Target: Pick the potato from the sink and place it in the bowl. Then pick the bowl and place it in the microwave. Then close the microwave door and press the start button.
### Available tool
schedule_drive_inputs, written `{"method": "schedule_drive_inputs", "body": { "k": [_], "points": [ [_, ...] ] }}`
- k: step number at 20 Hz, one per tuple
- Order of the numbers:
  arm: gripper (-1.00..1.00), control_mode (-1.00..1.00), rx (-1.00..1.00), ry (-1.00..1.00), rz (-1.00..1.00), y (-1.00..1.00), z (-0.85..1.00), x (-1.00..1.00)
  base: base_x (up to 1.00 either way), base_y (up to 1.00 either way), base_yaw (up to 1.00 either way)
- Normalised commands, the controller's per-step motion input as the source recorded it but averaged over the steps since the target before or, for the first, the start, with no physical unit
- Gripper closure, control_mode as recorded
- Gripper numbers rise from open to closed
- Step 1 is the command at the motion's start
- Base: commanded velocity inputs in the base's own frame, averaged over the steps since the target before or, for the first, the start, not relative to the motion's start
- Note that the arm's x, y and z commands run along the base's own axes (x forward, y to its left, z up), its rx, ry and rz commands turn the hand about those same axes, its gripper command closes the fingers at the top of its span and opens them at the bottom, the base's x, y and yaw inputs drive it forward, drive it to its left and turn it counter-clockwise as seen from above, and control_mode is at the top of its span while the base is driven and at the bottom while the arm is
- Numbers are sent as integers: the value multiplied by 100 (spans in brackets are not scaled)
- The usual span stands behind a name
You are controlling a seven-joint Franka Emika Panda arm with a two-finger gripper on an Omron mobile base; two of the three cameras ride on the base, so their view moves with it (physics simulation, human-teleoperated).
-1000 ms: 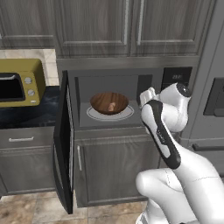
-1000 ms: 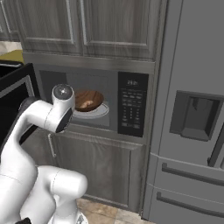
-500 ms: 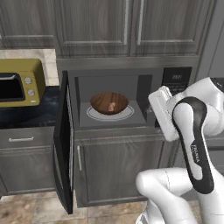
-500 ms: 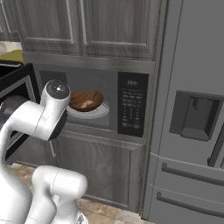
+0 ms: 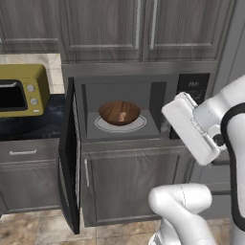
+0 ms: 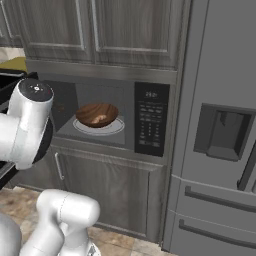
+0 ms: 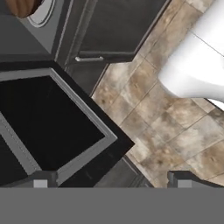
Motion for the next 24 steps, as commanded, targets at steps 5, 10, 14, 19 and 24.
{"method": "schedule_drive_inputs", "body": {
  "k": [5,10,14,19,24],
  "points": [
    [-100,-100,-7,-17,3,51,40,-100,0,0,0],
    [-100,-100,5,-4,0,-14,21,-100,0,0,0],
    [-100,-100,6,-1,0,-6,12,-66,0,0,0],
    [-100,-100,-2,-5,0,66,1,-30,0,0,0],
    [-100,-100,-1,0,0,45,0,-12,0,0,0]
  ]
}}
